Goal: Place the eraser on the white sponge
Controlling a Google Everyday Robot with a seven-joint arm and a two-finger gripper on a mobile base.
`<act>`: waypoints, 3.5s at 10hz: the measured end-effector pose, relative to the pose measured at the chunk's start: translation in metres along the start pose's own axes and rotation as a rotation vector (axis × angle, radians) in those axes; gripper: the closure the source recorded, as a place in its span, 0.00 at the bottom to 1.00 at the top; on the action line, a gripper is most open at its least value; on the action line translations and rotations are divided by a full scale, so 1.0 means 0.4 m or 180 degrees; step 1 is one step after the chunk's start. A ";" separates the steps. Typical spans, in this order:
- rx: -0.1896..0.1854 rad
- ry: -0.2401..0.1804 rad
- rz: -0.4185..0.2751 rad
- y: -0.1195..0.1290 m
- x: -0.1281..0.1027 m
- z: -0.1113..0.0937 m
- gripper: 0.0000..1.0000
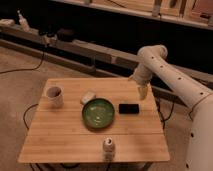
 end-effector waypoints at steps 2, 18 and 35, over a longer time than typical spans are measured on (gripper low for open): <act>-0.0173 -0.0004 0.0062 0.050 -0.008 0.074 0.20; 0.0038 0.0109 -0.0132 0.062 -0.027 0.289 1.00; 0.0061 -0.0247 -0.2176 -0.401 -0.565 0.222 1.00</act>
